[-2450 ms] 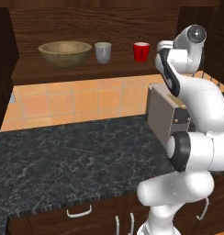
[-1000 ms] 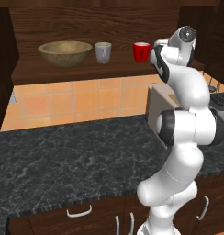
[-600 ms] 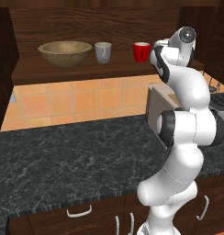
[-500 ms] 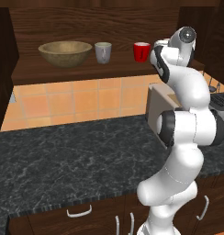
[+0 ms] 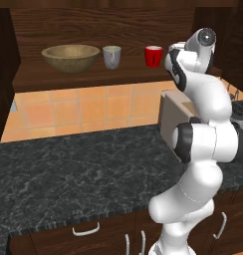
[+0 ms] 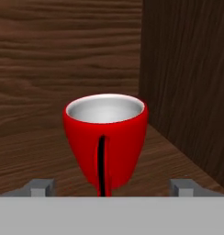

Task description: Gather all objects into one cabinet and sort the glasses and bowls to opposite sides.

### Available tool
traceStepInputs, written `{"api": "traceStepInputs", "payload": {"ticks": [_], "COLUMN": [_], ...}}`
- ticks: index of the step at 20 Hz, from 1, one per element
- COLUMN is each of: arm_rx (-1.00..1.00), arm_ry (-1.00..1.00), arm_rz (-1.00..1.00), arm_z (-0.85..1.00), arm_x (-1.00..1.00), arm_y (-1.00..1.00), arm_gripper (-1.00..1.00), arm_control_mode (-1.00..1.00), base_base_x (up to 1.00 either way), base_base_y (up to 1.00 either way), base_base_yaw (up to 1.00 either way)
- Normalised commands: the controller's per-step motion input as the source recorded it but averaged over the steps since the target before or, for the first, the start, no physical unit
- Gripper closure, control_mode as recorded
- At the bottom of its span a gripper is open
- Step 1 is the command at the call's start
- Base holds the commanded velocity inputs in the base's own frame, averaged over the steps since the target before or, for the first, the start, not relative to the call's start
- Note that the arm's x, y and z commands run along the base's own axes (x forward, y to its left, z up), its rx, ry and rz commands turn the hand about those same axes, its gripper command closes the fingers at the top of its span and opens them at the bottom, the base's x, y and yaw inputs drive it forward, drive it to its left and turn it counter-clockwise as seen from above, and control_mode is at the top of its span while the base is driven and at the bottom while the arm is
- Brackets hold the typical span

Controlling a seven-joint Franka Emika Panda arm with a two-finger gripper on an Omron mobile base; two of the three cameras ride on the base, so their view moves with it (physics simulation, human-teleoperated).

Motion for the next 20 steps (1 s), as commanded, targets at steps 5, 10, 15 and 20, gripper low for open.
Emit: {"api": "traceStepInputs", "payload": {"ticks": [5, 10, 15, 20], "arm_rx": [0.00, 0.00, 0.00, 0.00], "arm_ry": [-0.01, -0.06, -0.02, -0.01], "arm_rz": [0.00, -0.01, 0.00, 0.00], "arm_z": [0.00, 0.04, 0.07, 0.19], "arm_x": [-0.76, -0.80, -0.66, -0.43], "arm_y": [0.02, 0.57, 0.92, 0.92], "arm_gripper": [-1.00, -1.00, -1.00, -1.00], "arm_control_mode": [-1.00, -1.00, -1.00, -1.00], "base_base_x": [0.00, 0.00, 0.00, 0.00], "base_base_y": [0.00, 0.00, 0.00, 0.00], "base_base_yaw": [0.00, 0.00, 0.00, 0.00]}}
